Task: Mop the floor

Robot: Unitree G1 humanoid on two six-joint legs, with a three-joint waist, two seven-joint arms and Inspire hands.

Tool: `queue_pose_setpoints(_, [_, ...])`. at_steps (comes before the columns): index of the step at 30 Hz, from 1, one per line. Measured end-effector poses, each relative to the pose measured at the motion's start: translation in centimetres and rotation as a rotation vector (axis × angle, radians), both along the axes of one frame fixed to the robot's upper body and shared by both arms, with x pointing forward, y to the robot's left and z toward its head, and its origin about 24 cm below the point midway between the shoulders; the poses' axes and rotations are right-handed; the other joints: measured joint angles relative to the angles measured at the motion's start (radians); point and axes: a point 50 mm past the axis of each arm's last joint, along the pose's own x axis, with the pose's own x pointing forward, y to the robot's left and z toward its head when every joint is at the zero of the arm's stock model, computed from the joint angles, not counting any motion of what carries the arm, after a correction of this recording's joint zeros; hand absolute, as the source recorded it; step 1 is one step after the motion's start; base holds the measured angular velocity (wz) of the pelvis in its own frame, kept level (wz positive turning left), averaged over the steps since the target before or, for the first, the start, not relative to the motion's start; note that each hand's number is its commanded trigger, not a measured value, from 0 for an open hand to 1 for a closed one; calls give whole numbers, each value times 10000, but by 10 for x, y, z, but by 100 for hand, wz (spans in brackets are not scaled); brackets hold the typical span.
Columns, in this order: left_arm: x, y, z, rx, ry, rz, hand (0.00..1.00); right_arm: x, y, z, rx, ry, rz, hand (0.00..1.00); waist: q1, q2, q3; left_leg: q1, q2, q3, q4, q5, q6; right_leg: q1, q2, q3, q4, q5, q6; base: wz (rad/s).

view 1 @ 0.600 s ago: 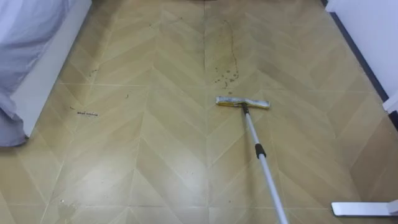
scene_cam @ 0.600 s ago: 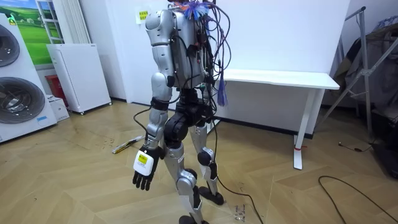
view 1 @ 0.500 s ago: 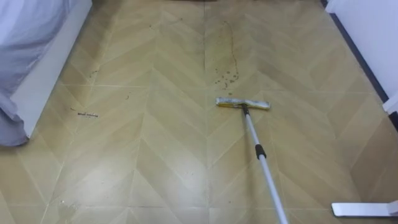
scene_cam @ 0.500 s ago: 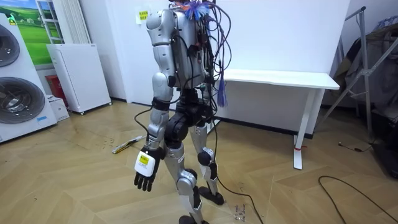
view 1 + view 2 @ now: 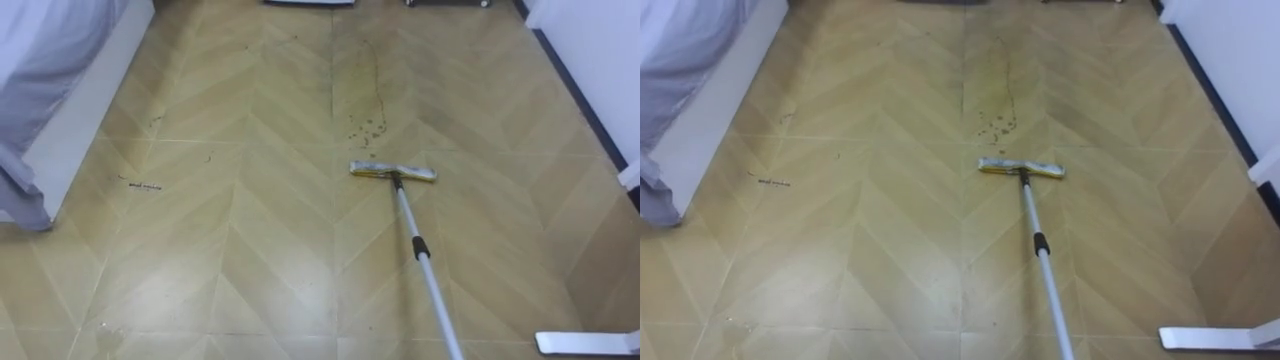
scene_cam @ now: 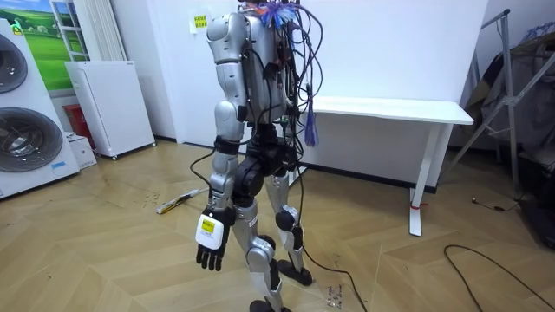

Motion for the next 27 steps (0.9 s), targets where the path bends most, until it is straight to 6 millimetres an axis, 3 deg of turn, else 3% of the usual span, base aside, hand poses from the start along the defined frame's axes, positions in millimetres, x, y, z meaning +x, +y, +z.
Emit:
queue_pose_setpoints(8, [10,1,1,72,-133,-227,0,9,1,0,76,-196,-319,100,-44,-63,25,-1139,2,-262,558,1,0,-834,-33,-260,196,27,-45,10])
queue_pose_setpoints(15, [12,-2,-1,10,108,-570,0,21,0,2,51,-561,-466,100,-213,112,101,-2410,20,-502,1272,1,0,-1755,-45,-550,404,72,-110,13])
queue_pose_setpoints(22, [25,-4,0,-1,-57,-765,0,29,-9,6,434,-1187,-805,100,-245,147,106,-3954,65,-611,2239,-30,43,-3350,-150,-632,1684,-123,-195,4])
queue_pose_setpoints(24, [40,-11,0,-175,-405,-776,0,31,-10,6,-312,-1148,-858,100,-182,327,235,-4696,15,-677,2841,-180,86,-4188,-330,-752,2655,-460,-206,23])
queue_pose_setpoints(26, [41,-15,-1,-293,-424,-697,0,33,-11,6,-635,-1152,-932,100,-133,430,317,-5110,-80,-643,3182,-261,114,-4770,-485,-613,3305,-761,-194,3])
queue_pose_setpoints(27, [40,-15,-1,-301,-371,-695,0,33,-11,6,-701,-1123,-954,100,-132,468,321,-5236,-112,-641,3312,-293,113,-4948,-521,-555,3530,-860,-178,0])
